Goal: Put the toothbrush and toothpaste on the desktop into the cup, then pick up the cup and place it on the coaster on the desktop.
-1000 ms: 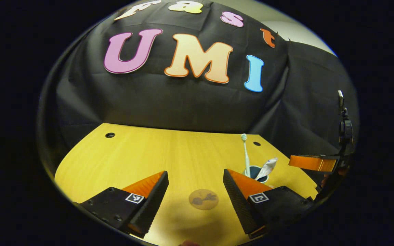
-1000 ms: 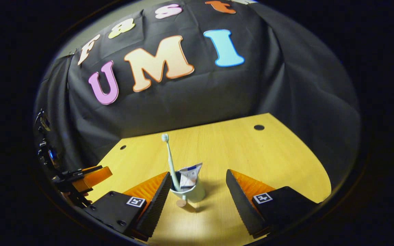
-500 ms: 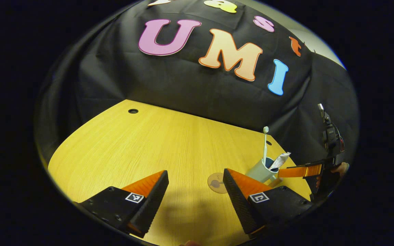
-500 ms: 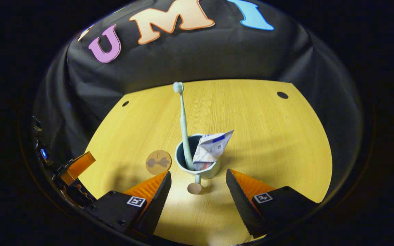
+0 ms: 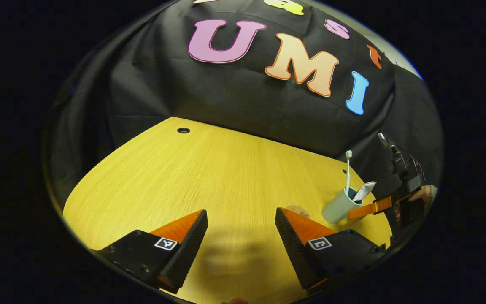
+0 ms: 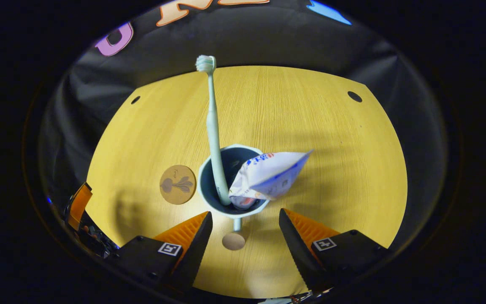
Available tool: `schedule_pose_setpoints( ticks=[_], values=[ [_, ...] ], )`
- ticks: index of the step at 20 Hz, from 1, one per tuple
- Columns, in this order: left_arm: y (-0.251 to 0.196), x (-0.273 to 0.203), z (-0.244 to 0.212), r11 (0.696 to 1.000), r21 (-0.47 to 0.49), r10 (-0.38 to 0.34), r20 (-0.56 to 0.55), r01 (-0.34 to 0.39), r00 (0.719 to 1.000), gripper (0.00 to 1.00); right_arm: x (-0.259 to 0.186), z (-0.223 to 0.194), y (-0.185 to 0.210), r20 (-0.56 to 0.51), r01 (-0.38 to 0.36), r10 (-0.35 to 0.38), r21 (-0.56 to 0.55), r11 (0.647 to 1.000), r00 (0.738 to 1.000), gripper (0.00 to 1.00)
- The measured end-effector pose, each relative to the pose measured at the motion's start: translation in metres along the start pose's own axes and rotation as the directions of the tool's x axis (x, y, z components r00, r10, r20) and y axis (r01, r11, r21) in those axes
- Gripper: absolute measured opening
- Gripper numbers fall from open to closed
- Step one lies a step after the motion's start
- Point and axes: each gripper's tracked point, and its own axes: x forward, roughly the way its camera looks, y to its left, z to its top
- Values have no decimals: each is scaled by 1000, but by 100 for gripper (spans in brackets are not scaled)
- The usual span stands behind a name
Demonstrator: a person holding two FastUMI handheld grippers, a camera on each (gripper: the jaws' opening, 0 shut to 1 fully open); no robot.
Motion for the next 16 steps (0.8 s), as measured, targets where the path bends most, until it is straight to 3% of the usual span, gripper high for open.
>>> schedule_pose_setpoints(
  ticks=[3,5,6,7,9,10,12,13,16],
  values=[
    [6,0,-3,1000,-6,13,-5,-13,1000,95,10,0,5,-20,2,-2,-9,1000,1000,86],
    [12,-1,-3,1000,-3,26,-6,-26,1000,96,13,-1,3,-33,10,-11,-18,1000,999,70],
    [14,1,-3,1000,-3,30,-6,-30,1000,96,15,-4,2,-47,10,-11,-19,1000,999,75],
    [14,2,-5,1000,-6,30,-13,-30,999,95,20,-8,2,-66,6,-7,-20,1000,998,74],
    [14,1,-8,999,-12,30,-22,-30,999,95,21,-11,1,-88,5,-7,-25,1000,996,64],
    [14,1,-9,999,-18,30,-25,-30,999,95,25,-16,0,-96,5,-8,-29,1000,995,57],
    [14,-2,-12,999,-30,30,-33,-31,999,95,16,-16,-5,-107,9,-14,-50,999,994,27],
    [14,-2,-13,999,-34,31,-36,-32,999,95,19,-16,-4,-107,15,-22,-65,998,994,31],
    [13,-4,-18,999,-44,26,-50,-28,998,95,20,-16,-2,-98,25,-33,-78,997,995,30]
  ],
)
